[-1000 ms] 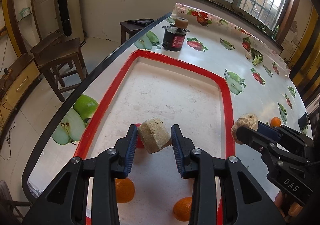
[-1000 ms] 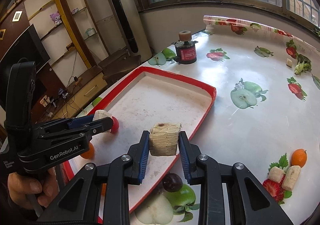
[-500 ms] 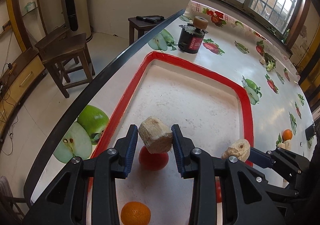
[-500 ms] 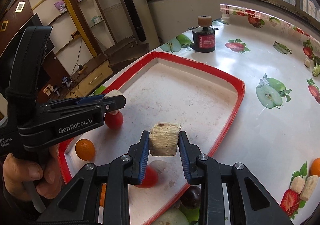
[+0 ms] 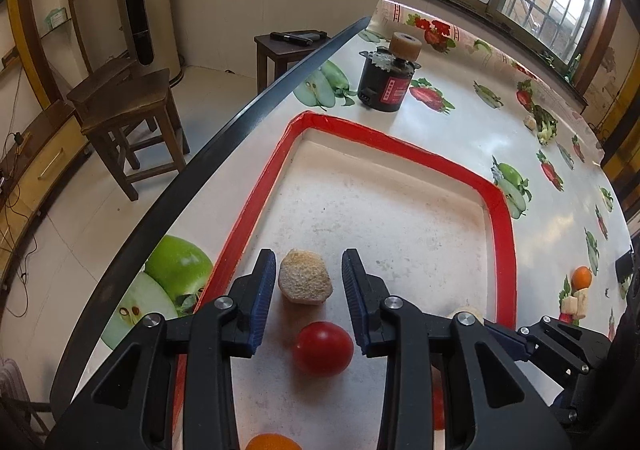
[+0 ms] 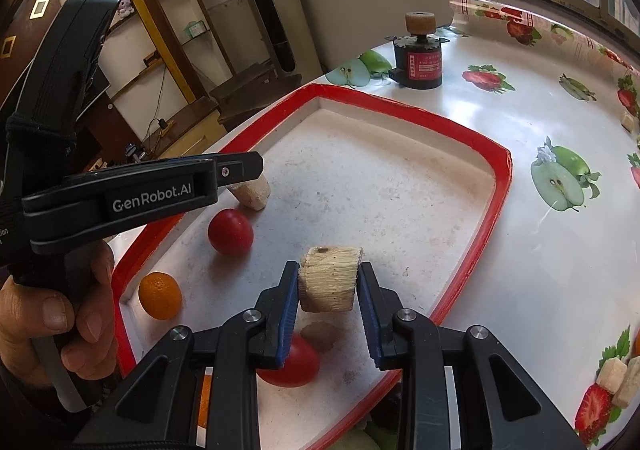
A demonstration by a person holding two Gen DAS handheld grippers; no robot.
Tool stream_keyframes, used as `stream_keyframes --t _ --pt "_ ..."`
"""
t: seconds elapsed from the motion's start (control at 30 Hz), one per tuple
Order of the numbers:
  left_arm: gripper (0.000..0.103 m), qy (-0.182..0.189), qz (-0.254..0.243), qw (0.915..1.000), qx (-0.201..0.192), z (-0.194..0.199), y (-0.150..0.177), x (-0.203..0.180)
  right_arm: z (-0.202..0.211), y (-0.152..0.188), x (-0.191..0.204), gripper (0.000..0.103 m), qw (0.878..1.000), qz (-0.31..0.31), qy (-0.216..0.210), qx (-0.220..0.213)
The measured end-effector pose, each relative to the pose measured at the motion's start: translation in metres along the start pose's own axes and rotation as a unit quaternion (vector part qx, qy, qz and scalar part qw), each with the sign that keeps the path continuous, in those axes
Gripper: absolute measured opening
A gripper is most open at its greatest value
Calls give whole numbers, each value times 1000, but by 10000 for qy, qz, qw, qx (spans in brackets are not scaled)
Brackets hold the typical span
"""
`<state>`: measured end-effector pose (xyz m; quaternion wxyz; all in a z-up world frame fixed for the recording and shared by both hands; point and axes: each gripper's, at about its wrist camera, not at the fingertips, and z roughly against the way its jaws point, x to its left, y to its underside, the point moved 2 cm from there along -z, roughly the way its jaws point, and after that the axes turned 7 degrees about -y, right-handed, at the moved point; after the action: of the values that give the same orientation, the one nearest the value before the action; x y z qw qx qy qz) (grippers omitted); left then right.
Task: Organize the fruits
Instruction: 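Move the left gripper back toward the bread chunk pile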
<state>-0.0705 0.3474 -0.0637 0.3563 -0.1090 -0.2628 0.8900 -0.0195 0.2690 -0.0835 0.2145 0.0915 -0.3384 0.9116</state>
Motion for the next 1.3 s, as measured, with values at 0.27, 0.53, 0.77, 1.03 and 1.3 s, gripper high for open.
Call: stream_keyframes --t 0.27,0.53,0.77,1.03,1.3 --pt "32 -29 2 9997 245 -15 8 0 -5 2 0 30 10000 16 -9 46" --pt "32 -98 129 9995 276 -7 9 7 2 2 5 41 9999 148 57 30" --pt "45 -197 123 9997 -7 18 16 6 30 7 13 51 9993 289 108 -189" --pt "45 -87 129 9997 -161 39 28 -1 64 27 2 55 9991 137 157 -371" --pt "45 80 -37 9997 -218 52 38 -23 99 46 -22 55 9976 -198 292 -602"
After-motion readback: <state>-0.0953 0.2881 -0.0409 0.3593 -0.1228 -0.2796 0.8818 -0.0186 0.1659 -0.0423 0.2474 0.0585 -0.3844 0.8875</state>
